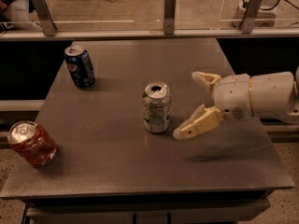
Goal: Knock 7up can over
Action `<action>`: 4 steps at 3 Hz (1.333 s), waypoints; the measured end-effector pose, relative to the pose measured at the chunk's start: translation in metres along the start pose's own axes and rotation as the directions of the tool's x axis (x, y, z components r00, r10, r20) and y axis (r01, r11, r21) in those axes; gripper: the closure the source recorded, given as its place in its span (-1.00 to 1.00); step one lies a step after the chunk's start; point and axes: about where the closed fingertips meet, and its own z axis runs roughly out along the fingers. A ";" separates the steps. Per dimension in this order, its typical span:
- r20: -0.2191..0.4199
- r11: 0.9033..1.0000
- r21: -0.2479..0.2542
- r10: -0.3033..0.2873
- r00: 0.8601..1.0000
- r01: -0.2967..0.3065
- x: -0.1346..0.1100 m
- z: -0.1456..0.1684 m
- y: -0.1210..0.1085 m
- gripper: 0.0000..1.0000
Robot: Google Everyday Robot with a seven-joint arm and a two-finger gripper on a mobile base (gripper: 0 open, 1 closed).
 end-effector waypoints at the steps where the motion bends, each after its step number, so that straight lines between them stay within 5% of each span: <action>1: 0.174 0.995 0.093 0.004 0.985 -0.020 -0.011 0.008 -0.014 -1.00; 2: 0.226 0.994 0.096 -0.071 0.971 0.050 -0.032 0.019 -0.007 -1.00; 3: 0.214 0.999 0.037 -0.047 0.976 0.040 -0.025 0.030 -0.002 -1.00; 4: 0.213 0.999 0.031 -0.044 0.976 0.038 -0.026 0.032 -0.001 -1.00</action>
Offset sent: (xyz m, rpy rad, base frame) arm 0.0150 0.0052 0.0064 0.1434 -0.0851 -0.0673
